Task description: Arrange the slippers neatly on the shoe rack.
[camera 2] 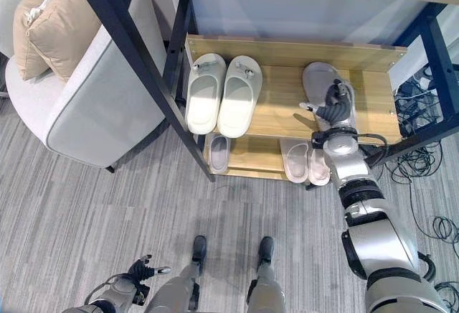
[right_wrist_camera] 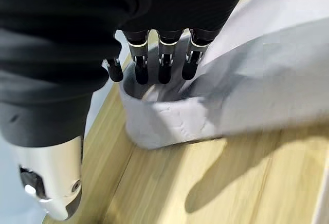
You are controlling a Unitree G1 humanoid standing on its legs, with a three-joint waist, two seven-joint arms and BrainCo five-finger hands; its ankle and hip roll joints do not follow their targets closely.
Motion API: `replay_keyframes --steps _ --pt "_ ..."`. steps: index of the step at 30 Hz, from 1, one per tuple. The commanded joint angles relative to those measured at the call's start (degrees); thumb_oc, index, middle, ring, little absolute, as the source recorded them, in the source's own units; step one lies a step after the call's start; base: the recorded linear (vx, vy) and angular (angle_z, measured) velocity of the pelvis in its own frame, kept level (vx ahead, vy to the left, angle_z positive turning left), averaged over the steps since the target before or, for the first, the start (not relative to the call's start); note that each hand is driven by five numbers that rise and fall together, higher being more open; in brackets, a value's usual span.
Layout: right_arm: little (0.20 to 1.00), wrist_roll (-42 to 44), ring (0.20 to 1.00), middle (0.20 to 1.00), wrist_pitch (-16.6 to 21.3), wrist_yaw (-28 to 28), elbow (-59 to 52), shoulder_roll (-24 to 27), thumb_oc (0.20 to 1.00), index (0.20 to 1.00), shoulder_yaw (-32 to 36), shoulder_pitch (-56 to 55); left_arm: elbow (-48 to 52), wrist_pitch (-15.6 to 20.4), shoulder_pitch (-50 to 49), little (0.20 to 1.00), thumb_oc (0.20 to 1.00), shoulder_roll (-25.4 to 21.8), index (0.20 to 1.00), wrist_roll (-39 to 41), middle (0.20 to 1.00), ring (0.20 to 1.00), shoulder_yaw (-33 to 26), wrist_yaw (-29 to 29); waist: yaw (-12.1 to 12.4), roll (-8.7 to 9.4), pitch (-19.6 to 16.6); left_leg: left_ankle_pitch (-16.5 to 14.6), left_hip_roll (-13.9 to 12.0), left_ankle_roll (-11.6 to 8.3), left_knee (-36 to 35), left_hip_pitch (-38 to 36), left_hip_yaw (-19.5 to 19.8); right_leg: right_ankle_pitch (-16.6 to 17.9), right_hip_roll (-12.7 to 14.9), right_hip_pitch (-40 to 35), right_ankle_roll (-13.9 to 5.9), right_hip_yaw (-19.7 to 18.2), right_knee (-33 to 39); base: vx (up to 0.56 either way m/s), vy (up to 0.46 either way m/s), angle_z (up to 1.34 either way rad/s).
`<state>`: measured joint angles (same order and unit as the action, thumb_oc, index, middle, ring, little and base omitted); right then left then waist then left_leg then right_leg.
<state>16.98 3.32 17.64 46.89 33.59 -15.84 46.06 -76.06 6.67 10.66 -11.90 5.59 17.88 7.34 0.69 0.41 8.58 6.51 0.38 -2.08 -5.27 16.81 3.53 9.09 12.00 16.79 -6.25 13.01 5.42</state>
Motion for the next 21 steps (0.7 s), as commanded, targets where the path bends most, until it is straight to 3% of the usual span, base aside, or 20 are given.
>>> replay_keyframes --steps 1,8,13,16,21 --pt "1.0 -0.5 1.0 1.0 0.2 -2.1 0.0 -2.3 1.0 1.0 -1.2 0.8 -5.2 -0.4 3.4 1.0 1.0 -0.8 1.0 -0.1 1.0 1.0 0.4 -0.2 2.8 2.09 0.6 -4.6 0.5 -1.97 0.3 0.2 -3.4 -0.8 3.9 -4.5 -3.99 -0.4 -0.4 -0.03 0.036 0.04" --pt "1.0 1.2 1.0 1.0 1.7 -0.5 -4.0 -4.6 1.0 1.0 1.3 -2.2 -5.4 -0.8 3.3 1.0 1.0 -0.2 1.0 -1.0 1.0 1.0 0.1 0.2 2.9 2.65 0.4 -5.0 0.4 -1.64 0.3 -0.3 -3.6 -0.8 4.1 -4.9 -3.95 -0.7 -0.4 -0.01 0.007 0.01" --pt "1.0 -0.9 1.0 1.0 3.8 1.2 -9.8 -3.6 1.0 1.0 4.4 -7.1 -5.2 -0.5 2.8 1.0 1.0 0.5 1.0 -1.8 1.0 1.0 -0.3 0.2 2.7 2.54 0.1 -5.2 0.2 -1.51 0.3 -0.9 -3.8 -1.1 3.8 -5.1 -3.93 -0.7 -0.4 0.0 0.0 0.0" --pt "1.0 -9.4 1.0 1.0 2.4 3.1 -12.0 -1.5 1.0 1.0 4.9 -8.9 -4.9 -0.2 2.6 1.0 1.0 0.7 1.0 -2.2 1.0 1.0 -0.6 0.2 2.6 2.44 0.1 -5.3 0.1 -1.44 0.3 -1.0 -4.0 -1.2 3.7 -5.2 -3.96 -0.8 -0.4 0.0 0.0 0.0" --pt "1.0 -13.0 1.0 1.0 2.9 3.7 -12.1 -0.4 1.0 1.0 4.9 -9.3 -4.7 0.0 2.7 1.0 1.0 0.7 1.0 -3.1 1.0 1.0 -0.2 0.1 2.7 2.53 -0.4 -5.5 -0.2 -1.32 0.3 -1.6 -4.1 -1.6 3.5 -5.6 -3.89 -0.9 -0.4 0.0 0.0 0.0"
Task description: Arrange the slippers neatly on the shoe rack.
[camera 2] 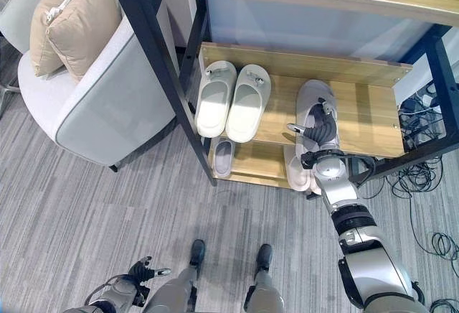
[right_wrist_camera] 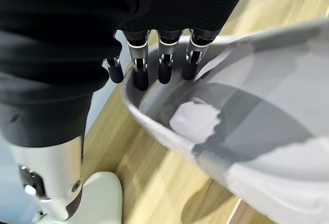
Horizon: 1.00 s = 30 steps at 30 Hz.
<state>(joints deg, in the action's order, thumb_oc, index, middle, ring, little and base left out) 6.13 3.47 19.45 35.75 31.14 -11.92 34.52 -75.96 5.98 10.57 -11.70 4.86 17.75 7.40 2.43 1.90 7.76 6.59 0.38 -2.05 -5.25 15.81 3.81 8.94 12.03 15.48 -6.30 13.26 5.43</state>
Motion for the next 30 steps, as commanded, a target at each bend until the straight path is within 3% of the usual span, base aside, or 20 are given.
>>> replay_keyframes --steps 1,20,26,30 --pt "1.0 -2.2 1.0 1.0 3.1 2.2 -1.0 2.1 1.0 1.0 1.1 2.2 -4.8 0.7 2.7 1.0 1.0 0.5 1.0 -2.6 1.0 1.0 0.0 0.0 1.0 1.03 0.3 -5.7 -0.2 -1.35 0.3 -0.7 -4.4 -1.6 3.4 -4.3 -3.84 -1.1 -0.4 0.0 0.0 0.0" --pt "1.0 -0.4 1.0 1.0 7.3 0.0 -11.8 3.5 1.0 1.0 5.1 -4.2 -4.9 1.2 0.4 1.0 1.0 0.7 1.0 -5.0 1.0 1.0 -0.3 -1.1 0.6 1.37 -0.4 -6.5 -0.8 -1.17 0.3 -3.0 -4.7 -2.6 2.9 -6.3 -3.74 -1.0 -0.4 0.0 0.0 0.0" --pt "1.0 -8.4 1.0 1.0 5.1 4.1 -15.2 5.2 1.0 1.0 8.0 -6.4 -4.5 1.1 0.7 1.0 1.0 0.8 1.0 -5.5 1.0 1.0 -1.0 -0.9 0.3 1.14 -0.4 -6.6 -1.0 -1.24 0.3 -3.0 -4.8 -2.8 2.7 -6.2 -3.72 -1.1 -0.4 0.0 0.0 0.0" --pt "1.0 -11.1 1.0 1.0 2.3 6.8 -11.3 5.1 1.0 1.0 9.5 -7.4 -4.7 0.9 0.8 1.0 1.0 1.1 1.0 -5.5 1.0 1.0 -0.8 -0.6 0.2 1.0 -0.3 -6.6 -1.0 -1.17 0.3 -2.7 -4.8 -2.9 2.5 -5.9 -3.69 -1.1 -0.4 0.0 -0.008 0.0"
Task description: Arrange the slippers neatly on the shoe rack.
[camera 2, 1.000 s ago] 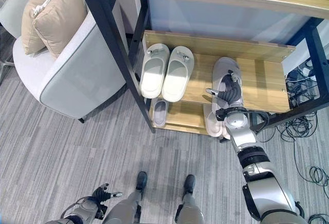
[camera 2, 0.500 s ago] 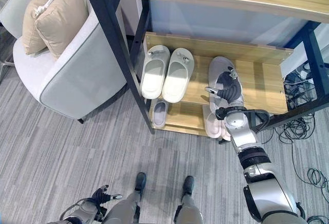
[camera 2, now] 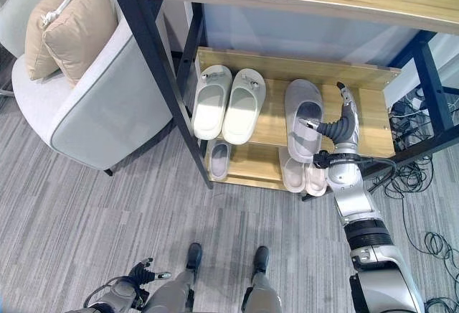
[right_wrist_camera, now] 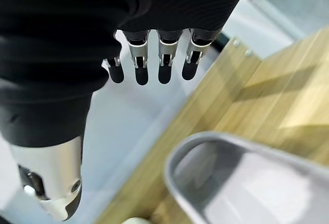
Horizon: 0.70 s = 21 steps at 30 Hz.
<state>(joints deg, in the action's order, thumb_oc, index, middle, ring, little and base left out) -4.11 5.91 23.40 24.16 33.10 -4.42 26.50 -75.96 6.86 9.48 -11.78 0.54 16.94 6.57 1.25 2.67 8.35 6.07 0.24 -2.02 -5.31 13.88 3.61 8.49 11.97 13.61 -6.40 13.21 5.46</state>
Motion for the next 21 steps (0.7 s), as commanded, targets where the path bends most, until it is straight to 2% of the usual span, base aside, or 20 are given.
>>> replay_keyframes --steps 1,14,21 --pt "1.0 0.6 1.0 1.0 0.2 3.0 0.7 2.5 1.0 1.0 2.2 0.6 -4.7 0.0 1.9 1.0 1.0 1.2 1.0 -1.0 1.0 1.0 0.2 0.4 1.4 0.2 -0.9 -6.1 -0.9 -1.17 0.3 -0.8 -4.6 -2.4 2.6 -4.0 -3.59 -1.1 -0.5 0.0 0.0 0.0" --pt "1.0 11.1 1.0 1.0 1.3 4.3 10.4 1.5 1.0 1.0 2.0 5.1 -5.7 -0.5 3.4 1.0 1.0 0.2 1.0 1.7 1.0 1.0 0.7 1.4 1.3 0.41 -0.1 -5.0 -1.0 -1.46 0.3 2.5 -4.4 -1.5 2.4 -0.9 -3.38 -1.1 -0.5 0.0 0.0 0.0" --pt "1.0 12.7 1.0 1.0 0.7 3.5 16.1 3.5 1.0 1.0 -0.9 9.8 -5.9 -0.6 4.5 1.0 1.0 -0.5 1.0 2.8 1.0 1.0 1.1 1.9 1.7 0.3 0.5 -4.5 -1.0 -1.62 0.3 4.0 -4.4 -1.0 2.4 0.7 -3.29 -1.2 -0.5 0.0 0.0 0.0"
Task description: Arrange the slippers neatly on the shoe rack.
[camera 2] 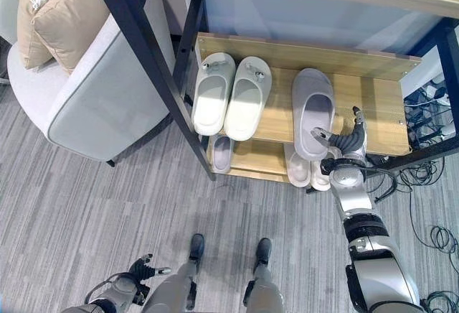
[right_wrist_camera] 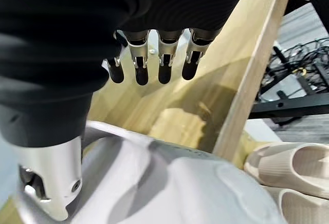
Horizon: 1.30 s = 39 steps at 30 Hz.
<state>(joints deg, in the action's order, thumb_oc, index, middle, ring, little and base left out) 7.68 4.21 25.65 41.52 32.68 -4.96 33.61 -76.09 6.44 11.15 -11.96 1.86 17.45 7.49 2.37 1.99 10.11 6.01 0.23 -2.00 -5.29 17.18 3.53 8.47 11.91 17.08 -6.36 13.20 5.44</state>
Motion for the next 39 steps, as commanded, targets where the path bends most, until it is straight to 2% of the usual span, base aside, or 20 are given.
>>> replay_keyframes --steps 1,2,6,12,18,22,23,24,33,37,39 --pt "1.0 0.6 1.0 1.0 2.1 1.3 -0.4 4.4 1.0 1.0 -1.1 3.7 -5.9 -0.2 3.0 1.0 1.0 -0.4 1.0 1.7 1.0 1.0 0.6 1.1 0.7 0.95 -1.0 -4.4 -1.0 -1.67 0.3 0.9 -4.4 -0.8 2.4 -2.6 -3.33 -1.2 -0.4 0.0 0.0 0.0" --pt "1.0 -2.8 1.0 1.0 0.7 1.7 -0.5 6.1 1.0 1.0 -2.5 5.2 -5.9 -0.1 3.4 1.0 1.0 -0.6 1.0 1.8 1.0 1.0 0.3 1.5 0.8 0.67 -0.6 -4.1 -0.9 -1.8 0.3 1.5 -4.6 -0.5 2.6 -2.0 -3.42 -1.3 -0.4 0.0 0.0 0.0" --pt "1.0 -3.4 1.0 1.0 0.3 2.3 -0.1 7.0 1.0 1.0 -2.8 7.0 -5.8 -0.1 3.8 1.0 1.0 -0.8 1.0 1.9 1.0 1.0 0.2 1.9 0.9 0.31 -0.5 -4.0 -0.5 -1.75 0.3 2.0 -4.5 -0.2 3.1 -1.6 -3.64 -1.2 -0.4 0.01 0.012 0.01" --pt "1.0 -4.4 1.0 1.0 -0.5 2.1 0.5 7.0 1.0 1.0 -4.3 9.5 -5.8 0.0 4.6 1.0 1.0 -0.8 1.0 1.8 1.0 1.0 0.5 2.2 1.2 0.49 -0.3 -3.8 -0.1 -1.81 0.3 2.8 -4.5 0.3 3.6 -1.0 -3.89 -0.8 -0.4 0.0 0.005 0.0" --pt "1.0 -5.4 1.0 1.0 -1.8 1.1 7.0 6.4 1.0 1.0 -6.4 10.9 -5.6 0.0 5.2 1.0 1.0 -1.0 1.0 1.7 1.0 1.0 1.4 2.2 1.3 0.83 -0.1 -4.0 0.1 -1.79 0.3 3.1 -4.4 0.4 3.9 -1.1 -3.98 -0.5 -0.4 0.0 0.015 0.01" --pt "1.0 -6.3 1.0 1.0 -2.3 1.3 5.3 6.4 1.0 1.0 -6.5 11.4 -5.8 -0.2 4.8 1.0 1.0 -1.1 1.0 1.1 1.0 1.0 1.2 2.4 1.4 1.0 0.1 -4.1 0.3 -1.73 0.3 3.0 -4.5 0.6 4.2 -1.4 -4.15 -0.3 -0.4 0.0 0.017 0.02" --pt "0.467 -6.7 0.467 0.467 -2.2 1.5 4.4 6.1 0.467 0.467 -6.4 11.4 -6.0 -0.3 4.7 1.0 1.0 -1.0 1.0 0.9 1.0 1.0 1.1 2.4 1.4 1.16 0.1 -4.3 0.4 -1.63 0.3 2.8 -4.4 0.6 4.3 -1.6 -4.2 -0.2 -0.4 0.01 0.025 0.05" --pt "0.2 -7.2 0.2 0.2 -2.4 1.4 4.5 6.1 0.2 0.2 -6.5 11.5 -6.0 -0.3 4.6 1.0 1.0 -1.1 1.0 0.6 1.0 1.0 0.9 2.6 1.4 1.28 0.1 -4.3 0.4 -1.57 0.3 2.7 -4.4 0.7 4.4 -1.8 -4.24 -0.1 -0.4 0.01 0.019 0.05" --pt "0.2 -10.8 0.2 0.2 -4.2 2.1 6.1 6.9 0.2 0.2 -8.0 13.7 -5.4 -0.2 5.6 1.0 1.0 -1.2 1.0 0.4 1.0 1.0 1.0 3.0 1.9 1.82 1.1 -4.0 0.1 -1.83 0.3 2.9 -4.6 0.8 4.4 -1.8 -4.08 0.2 -0.5 0.0 -0.002 0.0" --pt "0.2 -12.7 0.2 0.2 -4.6 4.1 3.8 6.1 0.2 0.2 -6.0 11.1 -5.6 -0.4 5.6 1.0 1.0 -0.8 1.0 -0.1 1.0 1.0 0.5 3.5 1.7 1.64 1.4 -4.2 0.1 -1.66 0.3 2.6 -4.6 0.7 4.5 -1.9 -4.12 0.1 -0.6 0.0 0.002 0.03" --pt "0.2 -15.0 0.2 0.2 -4.3 6.4 -1.8 5.2 0.2 0.2 -3.0 6.4 -5.5 -0.4 5.2 1.0 1.0 -0.3 1.0 -0.8 1.0 1.0 -0.2 3.9 1.3 1.47 1.1 -4.6 0.0 -1.43 0.3 1.9 -4.8 0.4 4.4 -2.4 -4.12 0.0 -0.9 0.0 0.0 0.0"
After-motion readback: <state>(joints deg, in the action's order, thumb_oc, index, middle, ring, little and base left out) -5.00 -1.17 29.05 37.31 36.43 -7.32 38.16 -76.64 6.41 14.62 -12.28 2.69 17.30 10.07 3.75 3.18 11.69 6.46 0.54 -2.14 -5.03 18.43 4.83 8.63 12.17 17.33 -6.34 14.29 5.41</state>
